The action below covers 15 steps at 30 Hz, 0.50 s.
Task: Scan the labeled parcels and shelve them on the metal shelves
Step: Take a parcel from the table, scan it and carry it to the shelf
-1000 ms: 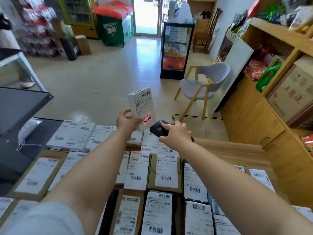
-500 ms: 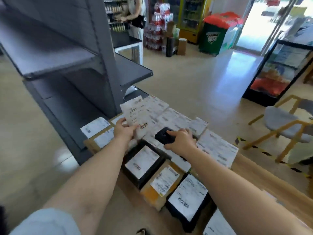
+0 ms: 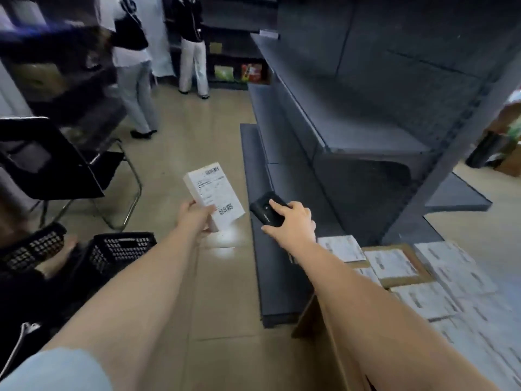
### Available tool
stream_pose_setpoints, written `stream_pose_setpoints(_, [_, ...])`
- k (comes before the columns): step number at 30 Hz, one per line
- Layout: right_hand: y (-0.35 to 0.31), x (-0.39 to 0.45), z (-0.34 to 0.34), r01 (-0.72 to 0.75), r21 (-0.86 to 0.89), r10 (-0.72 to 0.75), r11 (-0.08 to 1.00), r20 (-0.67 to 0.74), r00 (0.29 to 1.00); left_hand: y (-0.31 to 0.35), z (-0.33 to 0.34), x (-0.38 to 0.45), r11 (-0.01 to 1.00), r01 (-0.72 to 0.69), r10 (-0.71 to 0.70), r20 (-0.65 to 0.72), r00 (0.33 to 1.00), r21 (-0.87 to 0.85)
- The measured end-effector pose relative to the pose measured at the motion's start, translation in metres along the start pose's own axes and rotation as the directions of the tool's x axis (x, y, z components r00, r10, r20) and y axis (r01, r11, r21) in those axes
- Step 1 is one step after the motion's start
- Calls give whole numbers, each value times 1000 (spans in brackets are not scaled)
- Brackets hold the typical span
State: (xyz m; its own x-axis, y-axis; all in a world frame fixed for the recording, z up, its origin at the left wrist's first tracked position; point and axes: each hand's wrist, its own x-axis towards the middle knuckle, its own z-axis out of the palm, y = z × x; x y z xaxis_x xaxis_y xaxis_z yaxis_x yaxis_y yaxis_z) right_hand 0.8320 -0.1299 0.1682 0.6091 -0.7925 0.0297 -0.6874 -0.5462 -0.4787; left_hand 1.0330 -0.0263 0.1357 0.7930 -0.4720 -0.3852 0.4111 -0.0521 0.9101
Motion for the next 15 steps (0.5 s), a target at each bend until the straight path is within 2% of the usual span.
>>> stream_pose_setpoints(7, [-140,168,51,72,8,-72,997,-33,997,113,-87,150,995,-89,83,-118,990,-47])
stream_pose_setpoints(12, [-200,288,57,146,-6,-146,989,-95,985,187,-91,249,987,-141,131,-123,984,-77])
stream_pose_setpoints(15, [-224,368,54,194,-47,-199,980,-129,972,227,-70,314,967,-252,243,-140,960,-45])
